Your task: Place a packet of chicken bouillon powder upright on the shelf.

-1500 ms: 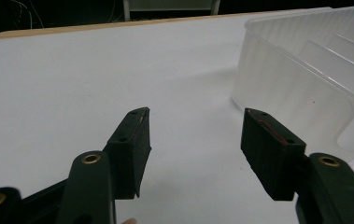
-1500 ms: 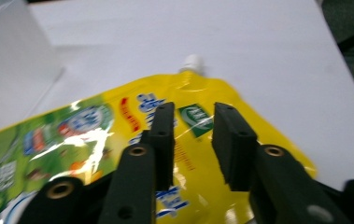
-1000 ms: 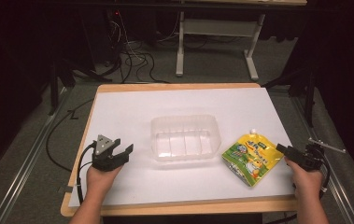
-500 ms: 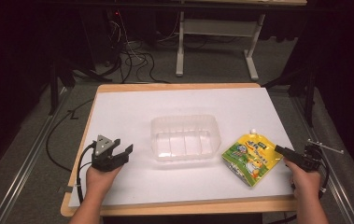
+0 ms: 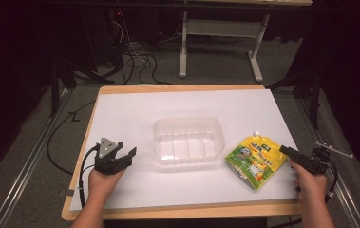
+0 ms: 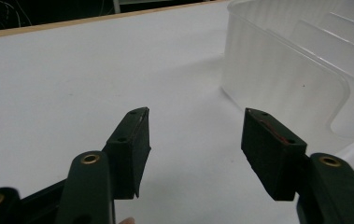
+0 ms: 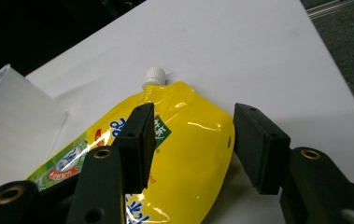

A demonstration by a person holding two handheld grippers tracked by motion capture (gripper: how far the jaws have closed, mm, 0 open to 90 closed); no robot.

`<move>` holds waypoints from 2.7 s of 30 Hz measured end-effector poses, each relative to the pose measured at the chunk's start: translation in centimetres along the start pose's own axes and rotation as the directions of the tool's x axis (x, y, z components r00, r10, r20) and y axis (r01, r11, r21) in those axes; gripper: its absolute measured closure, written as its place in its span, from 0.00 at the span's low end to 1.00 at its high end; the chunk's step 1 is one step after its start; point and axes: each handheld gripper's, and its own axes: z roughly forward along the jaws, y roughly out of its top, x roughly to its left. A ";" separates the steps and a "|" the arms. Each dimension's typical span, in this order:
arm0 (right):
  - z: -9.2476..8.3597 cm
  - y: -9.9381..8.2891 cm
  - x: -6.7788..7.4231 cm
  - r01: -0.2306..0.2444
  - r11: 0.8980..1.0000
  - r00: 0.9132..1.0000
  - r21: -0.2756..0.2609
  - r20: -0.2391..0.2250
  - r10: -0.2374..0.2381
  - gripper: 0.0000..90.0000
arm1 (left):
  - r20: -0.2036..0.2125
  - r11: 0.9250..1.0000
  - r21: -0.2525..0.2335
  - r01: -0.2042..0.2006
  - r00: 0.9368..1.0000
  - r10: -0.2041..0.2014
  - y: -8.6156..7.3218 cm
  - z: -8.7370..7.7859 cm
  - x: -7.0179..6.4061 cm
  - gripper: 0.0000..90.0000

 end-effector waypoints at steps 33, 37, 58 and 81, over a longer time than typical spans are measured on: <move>1.2 0.1 1.3 0.133 0.990 0.991 0.053 -0.008 -0.132 1.00 | 0.015 1.000 -0.002 -0.016 1.000 0.016 0.1 0.1 -0.4 0.49; -0.1 0.4 2.5 0.169 0.986 0.985 -0.009 -0.019 -0.169 1.00 | 0.021 1.000 -0.010 -0.013 1.000 0.014 0.1 0.1 -0.4 0.49; -5.2 0.8 11.7 0.361 0.890 0.913 -0.280 -0.088 -0.398 1.00 | 0.038 1.000 -0.023 -0.006 0.999 0.007 0.2 0.0 -0.5 0.49; -6.8 -0.8 11.9 0.507 0.793 0.860 -0.337 0.135 -0.492 0.98 | 0.044 1.000 -0.018 -0.013 0.999 0.014 0.3 1.3 -1.1 0.81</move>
